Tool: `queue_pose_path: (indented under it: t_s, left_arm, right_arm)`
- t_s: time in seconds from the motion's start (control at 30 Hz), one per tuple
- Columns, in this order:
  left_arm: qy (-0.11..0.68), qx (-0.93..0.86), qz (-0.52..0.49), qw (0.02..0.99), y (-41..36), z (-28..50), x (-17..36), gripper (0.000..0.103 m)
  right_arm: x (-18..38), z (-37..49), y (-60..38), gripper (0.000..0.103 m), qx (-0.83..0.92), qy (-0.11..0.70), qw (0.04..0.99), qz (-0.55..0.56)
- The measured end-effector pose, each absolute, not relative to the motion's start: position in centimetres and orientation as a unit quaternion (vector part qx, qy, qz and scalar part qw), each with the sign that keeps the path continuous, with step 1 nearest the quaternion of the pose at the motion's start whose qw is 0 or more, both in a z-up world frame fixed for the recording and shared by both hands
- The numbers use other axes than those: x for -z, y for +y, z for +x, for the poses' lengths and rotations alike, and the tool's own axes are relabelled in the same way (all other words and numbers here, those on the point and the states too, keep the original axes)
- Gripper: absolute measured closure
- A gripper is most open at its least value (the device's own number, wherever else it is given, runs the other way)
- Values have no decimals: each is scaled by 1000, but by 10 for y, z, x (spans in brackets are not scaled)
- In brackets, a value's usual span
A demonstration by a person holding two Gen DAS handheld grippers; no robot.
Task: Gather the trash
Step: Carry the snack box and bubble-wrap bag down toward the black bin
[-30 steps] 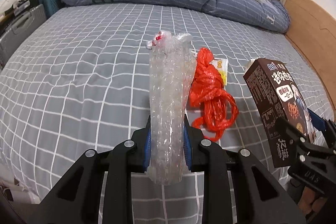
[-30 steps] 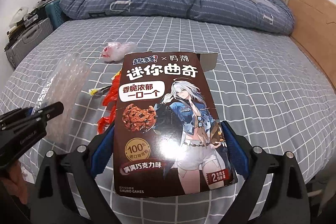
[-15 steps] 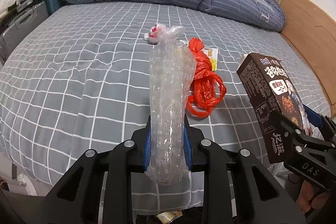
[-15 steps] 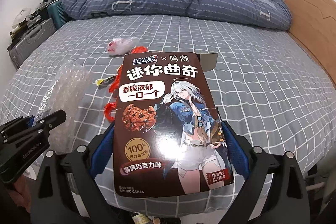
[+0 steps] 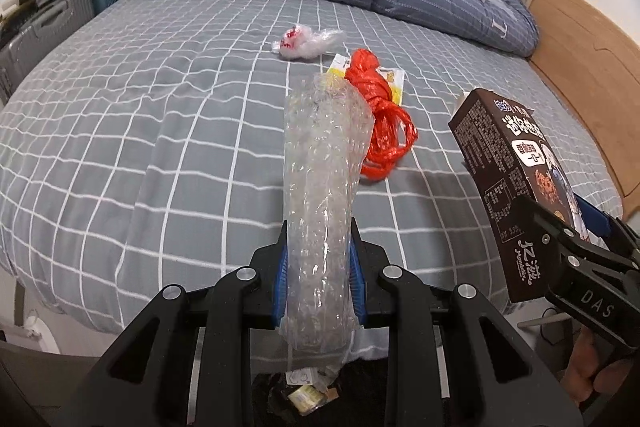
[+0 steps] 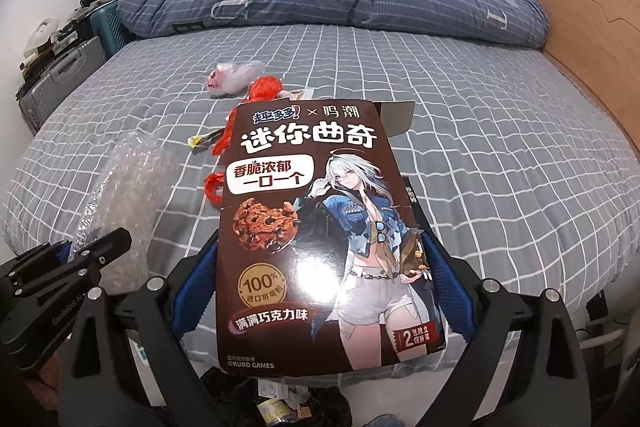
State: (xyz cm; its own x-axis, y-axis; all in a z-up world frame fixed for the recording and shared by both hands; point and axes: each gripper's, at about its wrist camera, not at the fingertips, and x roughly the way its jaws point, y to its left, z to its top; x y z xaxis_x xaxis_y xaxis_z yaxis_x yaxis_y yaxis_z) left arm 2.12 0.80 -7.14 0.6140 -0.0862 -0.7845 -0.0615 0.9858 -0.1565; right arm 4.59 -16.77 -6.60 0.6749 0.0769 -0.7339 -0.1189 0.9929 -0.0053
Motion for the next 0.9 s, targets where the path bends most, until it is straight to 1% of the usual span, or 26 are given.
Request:
queue_pose_path:
  t_s: [0.9]
  left_arm:
    - [466, 2, -85, 881, 3, -44, 93, 79]
  right_arm:
    - [78, -14, -163, 14, -65, 407, 911, -30]
